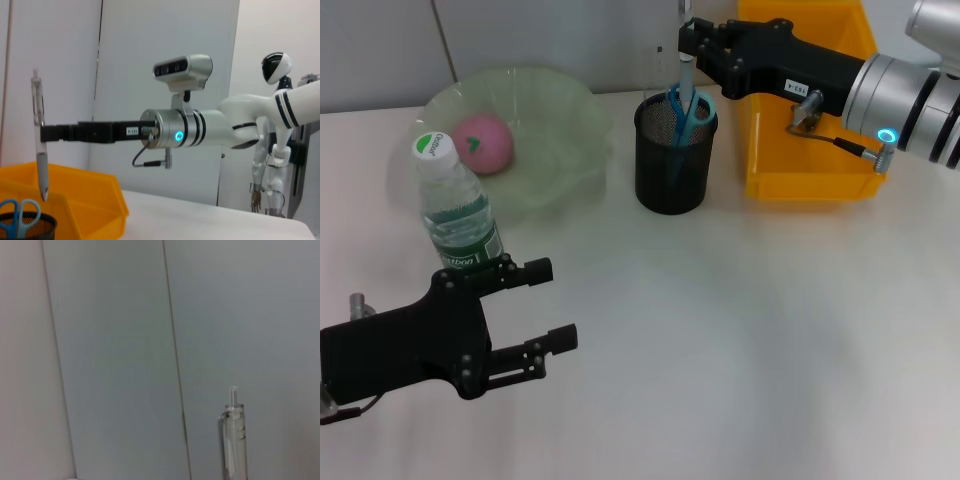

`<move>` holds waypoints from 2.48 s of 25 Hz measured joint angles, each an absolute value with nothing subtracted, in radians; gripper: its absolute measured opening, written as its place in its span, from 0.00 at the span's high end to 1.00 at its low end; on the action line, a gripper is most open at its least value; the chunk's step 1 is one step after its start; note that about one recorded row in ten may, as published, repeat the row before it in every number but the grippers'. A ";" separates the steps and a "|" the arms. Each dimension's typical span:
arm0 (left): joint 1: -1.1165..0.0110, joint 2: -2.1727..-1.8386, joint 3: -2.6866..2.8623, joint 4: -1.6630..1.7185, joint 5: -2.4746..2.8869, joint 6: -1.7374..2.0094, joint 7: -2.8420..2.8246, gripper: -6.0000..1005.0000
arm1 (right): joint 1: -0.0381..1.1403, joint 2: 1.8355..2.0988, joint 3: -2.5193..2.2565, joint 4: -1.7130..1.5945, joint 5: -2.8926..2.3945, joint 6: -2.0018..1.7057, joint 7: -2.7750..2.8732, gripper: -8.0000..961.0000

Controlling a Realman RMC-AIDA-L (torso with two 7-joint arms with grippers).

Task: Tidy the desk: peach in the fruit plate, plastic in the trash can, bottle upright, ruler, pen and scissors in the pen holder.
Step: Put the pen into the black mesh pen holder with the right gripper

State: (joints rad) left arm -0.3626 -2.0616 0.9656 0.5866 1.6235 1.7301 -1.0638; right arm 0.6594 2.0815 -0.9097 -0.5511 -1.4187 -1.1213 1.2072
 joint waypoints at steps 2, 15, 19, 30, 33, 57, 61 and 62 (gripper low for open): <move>-0.366 -2.061 0.958 0.586 1.623 1.738 -1.065 0.26 | 0.660 2.082 -0.910 -0.549 -1.419 -1.110 1.206 0.85; -0.370 -2.063 0.951 0.585 1.623 1.751 -1.073 0.26 | 0.678 2.082 -0.908 -0.544 -1.401 -1.071 1.186 0.86; -0.370 -2.063 0.951 0.584 1.623 1.754 -1.076 0.26 | 0.694 2.083 -0.910 -0.517 -1.395 -1.064 1.165 0.86; -0.368 -2.063 0.951 0.583 1.623 1.763 -1.077 0.26 | 0.746 2.082 -0.929 -0.443 -1.396 -0.980 1.162 0.85; -0.366 -2.063 0.952 0.583 1.623 1.766 -1.077 0.26 | 0.748 2.083 -0.946 -0.440 -1.397 -0.962 1.162 0.85; -0.365 -2.062 0.952 0.571 1.626 1.799 -1.077 0.26 | 0.788 2.088 -0.949 -0.369 -1.393 -0.909 1.137 0.86; -0.364 -2.062 0.952 0.570 1.625 1.801 -1.077 0.26 | 0.783 2.088 -0.949 -0.370 -1.393 -0.910 1.137 0.86; -0.365 -2.062 0.952 0.570 1.625 1.801 -1.077 0.26 | 0.782 2.088 -0.947 -0.371 -1.393 -0.911 1.137 0.86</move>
State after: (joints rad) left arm -0.3653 -2.0615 0.9520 0.5698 1.6251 1.8010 -1.0769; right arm 0.7820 2.0877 -0.9473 -0.3712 -1.3933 -0.9109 1.1366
